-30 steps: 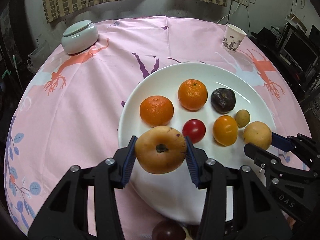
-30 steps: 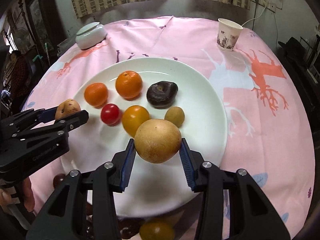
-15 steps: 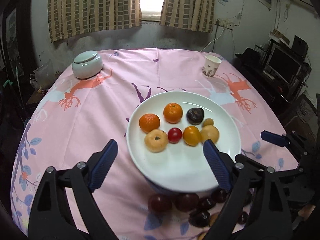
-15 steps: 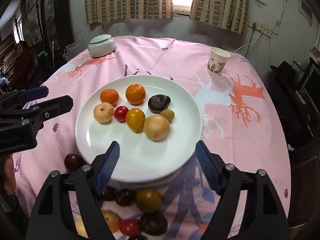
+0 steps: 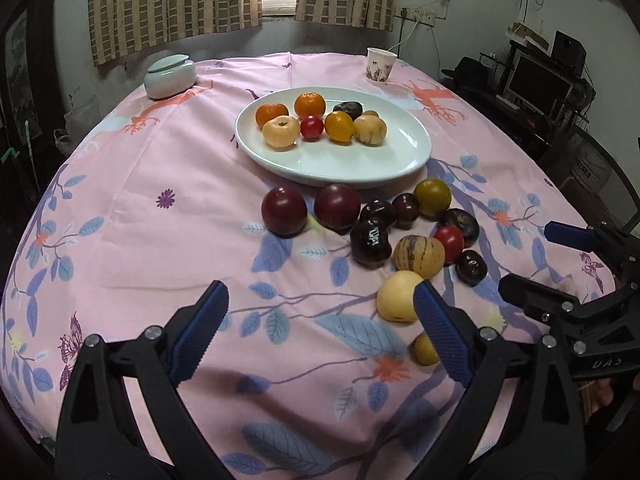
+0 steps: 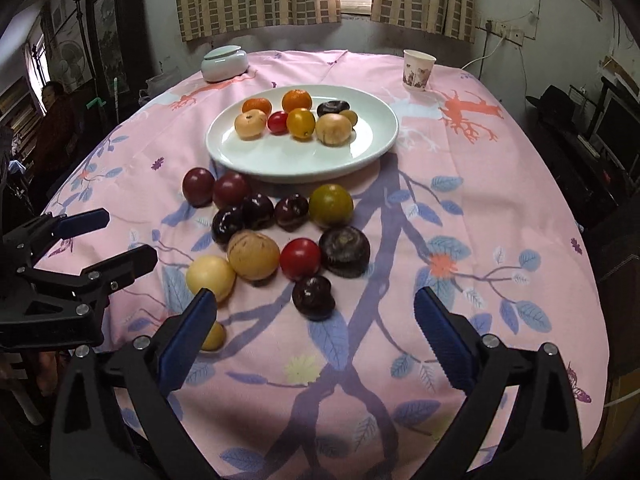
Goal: Organize fruits
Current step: 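Grasp a dark red plum with the right tool while the left tool grasps a pale yellow pear, then carry the plum and pale pear onto the white plate and open both tools, then grasp the striped melon-pear with the right tool while the left tool grasps a dark red plum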
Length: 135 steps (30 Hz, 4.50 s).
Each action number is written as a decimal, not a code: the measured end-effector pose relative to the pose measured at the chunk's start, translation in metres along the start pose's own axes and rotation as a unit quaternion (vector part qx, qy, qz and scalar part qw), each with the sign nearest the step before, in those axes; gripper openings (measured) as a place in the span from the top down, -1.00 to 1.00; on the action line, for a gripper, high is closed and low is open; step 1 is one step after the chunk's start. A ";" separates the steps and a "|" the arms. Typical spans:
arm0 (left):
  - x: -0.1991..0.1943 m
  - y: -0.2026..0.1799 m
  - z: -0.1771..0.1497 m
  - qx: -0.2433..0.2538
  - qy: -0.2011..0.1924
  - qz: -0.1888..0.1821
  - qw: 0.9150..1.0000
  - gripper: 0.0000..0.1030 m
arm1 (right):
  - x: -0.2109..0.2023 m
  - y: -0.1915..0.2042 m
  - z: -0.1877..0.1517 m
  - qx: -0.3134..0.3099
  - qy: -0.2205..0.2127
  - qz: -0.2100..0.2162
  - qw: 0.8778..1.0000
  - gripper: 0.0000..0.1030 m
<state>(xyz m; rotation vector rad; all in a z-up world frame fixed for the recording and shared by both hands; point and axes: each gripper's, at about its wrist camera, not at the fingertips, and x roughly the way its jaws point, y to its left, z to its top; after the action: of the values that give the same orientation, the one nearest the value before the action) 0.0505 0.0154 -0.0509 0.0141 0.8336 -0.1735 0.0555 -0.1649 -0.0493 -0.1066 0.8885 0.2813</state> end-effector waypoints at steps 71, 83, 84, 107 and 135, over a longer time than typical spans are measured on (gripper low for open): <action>0.038 0.005 0.097 0.003 0.017 -0.026 1.000 0.28 | 0.022 -0.008 0.080 0.005 -0.021 0.062 0.998 0.43; 0.129 0.002 0.170 0.013 0.046 -0.001 0.999 0.27 | 0.113 -0.051 0.160 0.039 0.017 0.018 0.999 0.43; 0.135 0.002 0.174 0.013 0.048 0.002 0.999 0.27 | 0.119 -0.053 0.162 0.042 0.020 0.018 0.999 0.43; 0.055 0.014 0.169 0.006 -0.031 0.019 0.999 -0.82 | 0.072 -0.045 0.152 0.017 -0.005 -0.001 1.000 -0.18; -0.026 0.026 0.002 -0.039 -0.010 0.014 0.999 -0.85 | -0.003 0.033 -0.008 0.002 0.012 0.078 0.997 -0.24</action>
<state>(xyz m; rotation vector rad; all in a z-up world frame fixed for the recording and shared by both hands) 0.0392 0.0448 -0.0315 -0.0497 0.8202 -0.1151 0.0380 -0.1354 -0.0513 -0.0376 0.9224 0.4241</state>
